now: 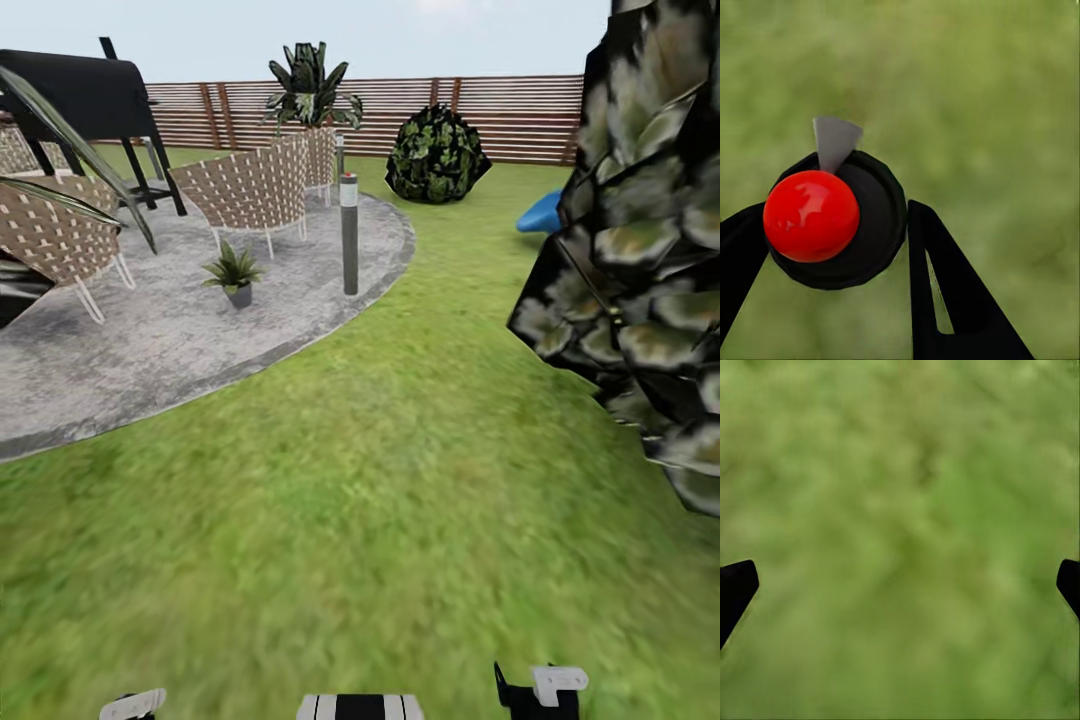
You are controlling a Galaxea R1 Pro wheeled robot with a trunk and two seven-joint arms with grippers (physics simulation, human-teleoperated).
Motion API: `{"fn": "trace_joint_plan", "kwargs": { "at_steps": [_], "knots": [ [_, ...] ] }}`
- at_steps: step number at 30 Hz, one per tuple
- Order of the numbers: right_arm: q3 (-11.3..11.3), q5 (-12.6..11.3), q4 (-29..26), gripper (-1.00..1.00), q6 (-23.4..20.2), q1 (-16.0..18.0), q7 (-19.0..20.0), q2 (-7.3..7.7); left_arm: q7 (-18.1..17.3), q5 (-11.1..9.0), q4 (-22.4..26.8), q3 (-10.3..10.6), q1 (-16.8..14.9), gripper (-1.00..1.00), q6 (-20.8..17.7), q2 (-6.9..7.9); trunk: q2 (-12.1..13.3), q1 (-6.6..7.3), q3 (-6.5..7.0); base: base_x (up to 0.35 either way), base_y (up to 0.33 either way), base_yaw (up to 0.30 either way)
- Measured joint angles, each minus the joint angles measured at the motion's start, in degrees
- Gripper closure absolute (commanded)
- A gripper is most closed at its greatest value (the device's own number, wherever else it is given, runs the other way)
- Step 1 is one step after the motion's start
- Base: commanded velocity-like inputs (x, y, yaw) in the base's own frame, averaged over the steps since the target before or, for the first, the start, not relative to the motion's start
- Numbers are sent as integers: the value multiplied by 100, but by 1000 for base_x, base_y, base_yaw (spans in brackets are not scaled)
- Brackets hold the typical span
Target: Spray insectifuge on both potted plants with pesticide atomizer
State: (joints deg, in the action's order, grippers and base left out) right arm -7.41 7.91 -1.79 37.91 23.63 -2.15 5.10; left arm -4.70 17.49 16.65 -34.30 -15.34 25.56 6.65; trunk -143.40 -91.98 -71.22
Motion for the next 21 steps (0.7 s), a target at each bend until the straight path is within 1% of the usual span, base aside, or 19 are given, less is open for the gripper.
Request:
{"fn": "trace_joint_plan", "kwargs": {
  "at_steps": [21],
  "knots": [
    [0, 0, 0, -100, 1, 0, 0, 0, 0, -2, -1, 0, -3, 100, -4, 2, 0, 0, -56, 336, -139, 251]
  ]
}}
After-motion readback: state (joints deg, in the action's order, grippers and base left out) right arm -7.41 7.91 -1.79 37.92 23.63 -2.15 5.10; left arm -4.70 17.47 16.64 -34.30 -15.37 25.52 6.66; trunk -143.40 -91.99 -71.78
